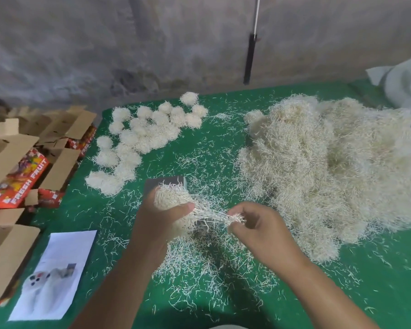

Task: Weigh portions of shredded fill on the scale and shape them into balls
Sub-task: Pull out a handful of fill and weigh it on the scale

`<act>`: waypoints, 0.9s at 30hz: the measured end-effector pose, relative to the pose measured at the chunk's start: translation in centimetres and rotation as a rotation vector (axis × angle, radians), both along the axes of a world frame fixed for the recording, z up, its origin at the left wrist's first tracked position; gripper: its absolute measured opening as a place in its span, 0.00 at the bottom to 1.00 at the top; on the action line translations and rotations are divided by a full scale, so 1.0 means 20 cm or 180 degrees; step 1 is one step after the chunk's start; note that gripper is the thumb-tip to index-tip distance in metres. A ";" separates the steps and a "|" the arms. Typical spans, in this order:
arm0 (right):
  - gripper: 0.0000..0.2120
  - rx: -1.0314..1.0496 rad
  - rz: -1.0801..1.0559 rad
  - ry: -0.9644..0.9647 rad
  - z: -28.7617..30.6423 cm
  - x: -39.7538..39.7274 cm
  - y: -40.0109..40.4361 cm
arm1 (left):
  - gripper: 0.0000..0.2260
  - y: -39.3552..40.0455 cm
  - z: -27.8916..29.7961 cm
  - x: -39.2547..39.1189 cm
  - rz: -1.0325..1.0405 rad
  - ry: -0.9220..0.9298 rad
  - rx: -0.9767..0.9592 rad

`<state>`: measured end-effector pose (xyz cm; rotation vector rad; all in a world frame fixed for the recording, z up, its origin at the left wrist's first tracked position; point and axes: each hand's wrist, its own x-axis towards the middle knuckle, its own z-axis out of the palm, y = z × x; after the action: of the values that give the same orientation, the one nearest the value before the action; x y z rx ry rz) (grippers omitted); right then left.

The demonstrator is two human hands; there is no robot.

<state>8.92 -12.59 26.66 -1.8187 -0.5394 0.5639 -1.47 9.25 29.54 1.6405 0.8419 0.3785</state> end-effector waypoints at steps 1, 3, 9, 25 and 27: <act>0.13 0.0001 -0.0016 0.0015 0.00 0.01 0.01 | 0.41 0.03 0.00 -0.01 -0.0034 0.0065 0.0183; 0.12 -0.0011 -0.0034 0.0005 0.00 0.03 0.02 | 0.38 0.09 0.00 -0.03 0.0107 -0.0011 0.0097; 0.10 -0.0168 -0.0098 -0.0162 -0.09 0.09 0.05 | 0.25 0.16 -0.04 -0.04 0.0520 -0.0283 -0.0407; 0.38 -0.1223 -0.0740 -0.0201 -0.18 0.50 -0.12 | 0.20 0.20 -0.03 -0.06 0.0497 -0.0183 -0.0435; 0.35 -0.0994 -0.0358 -0.0177 -0.11 0.40 -0.04 | 0.25 0.17 -0.01 -0.06 0.0636 -0.0251 -0.0970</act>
<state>16.87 -13.48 24.42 -2.1514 -0.3989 0.5447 -2.64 12.74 29.28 1.2573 0.9569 0.4282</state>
